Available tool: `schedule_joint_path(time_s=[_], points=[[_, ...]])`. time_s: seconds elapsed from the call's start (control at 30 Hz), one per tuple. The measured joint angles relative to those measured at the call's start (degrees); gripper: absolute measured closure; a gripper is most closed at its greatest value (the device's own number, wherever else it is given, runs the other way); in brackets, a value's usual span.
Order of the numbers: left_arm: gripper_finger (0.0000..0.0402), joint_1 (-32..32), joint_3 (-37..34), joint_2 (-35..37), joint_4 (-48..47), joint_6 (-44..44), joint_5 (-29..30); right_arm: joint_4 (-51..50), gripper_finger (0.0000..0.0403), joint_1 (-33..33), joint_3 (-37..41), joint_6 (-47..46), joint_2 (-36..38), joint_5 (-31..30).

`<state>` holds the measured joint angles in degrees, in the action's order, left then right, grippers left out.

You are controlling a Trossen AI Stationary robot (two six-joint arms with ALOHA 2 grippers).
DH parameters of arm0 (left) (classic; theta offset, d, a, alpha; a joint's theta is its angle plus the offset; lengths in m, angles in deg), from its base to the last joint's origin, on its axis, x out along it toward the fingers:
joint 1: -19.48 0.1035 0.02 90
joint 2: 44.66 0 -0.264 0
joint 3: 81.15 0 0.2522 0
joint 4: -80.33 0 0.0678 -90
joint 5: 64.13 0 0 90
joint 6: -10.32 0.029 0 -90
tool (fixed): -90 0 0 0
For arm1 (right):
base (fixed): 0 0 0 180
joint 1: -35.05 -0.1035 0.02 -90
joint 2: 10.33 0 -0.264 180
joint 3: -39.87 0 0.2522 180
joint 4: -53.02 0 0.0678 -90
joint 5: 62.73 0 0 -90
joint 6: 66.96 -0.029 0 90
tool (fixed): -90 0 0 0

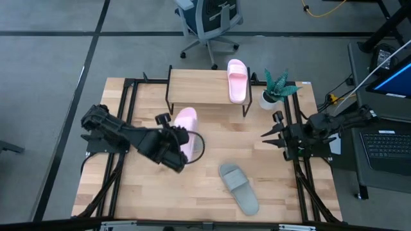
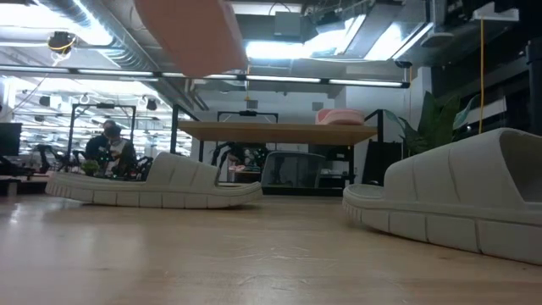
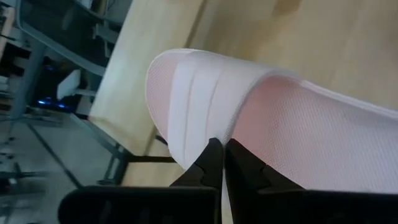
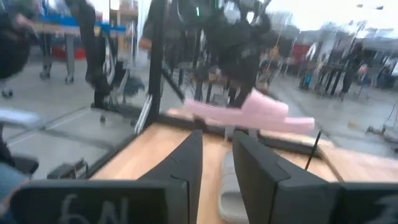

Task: Pick and place slides into the shelf
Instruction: Put the pink slipper on the shelf

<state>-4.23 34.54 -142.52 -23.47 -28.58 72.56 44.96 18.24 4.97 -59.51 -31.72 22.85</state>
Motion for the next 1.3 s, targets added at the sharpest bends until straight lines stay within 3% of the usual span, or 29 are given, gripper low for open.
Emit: schedule_joint_path(time_s=[0.27, 0.67, 1.03, 1.3], points=[[0.0401, 7.05, 0.46, -0.02, 1.98, 8.95, 0.74, -4.46, 0.0312, -0.01, 5.0, -2.57, 7.15, 0.87], [0.0401, 19.74, 8.73, -0.04, 18.79, 33.64, -4.86, -7.27, 0.0312, 0.01, 7.3, -0.96, 7.79, 1.11], [0.0401, 28.92, 9.07, -0.52, 24.51, 40.95, -8.28, -7.73, 0.0312, 0.01, 7.29, -0.87, 7.79, 1.11], [0.0401, 33.9, 9.07, -0.52, 29.17, 43.94, -8.96, -5.39, 0.0312, 0.01, 7.28, 4.96, 7.79, 1.04]])
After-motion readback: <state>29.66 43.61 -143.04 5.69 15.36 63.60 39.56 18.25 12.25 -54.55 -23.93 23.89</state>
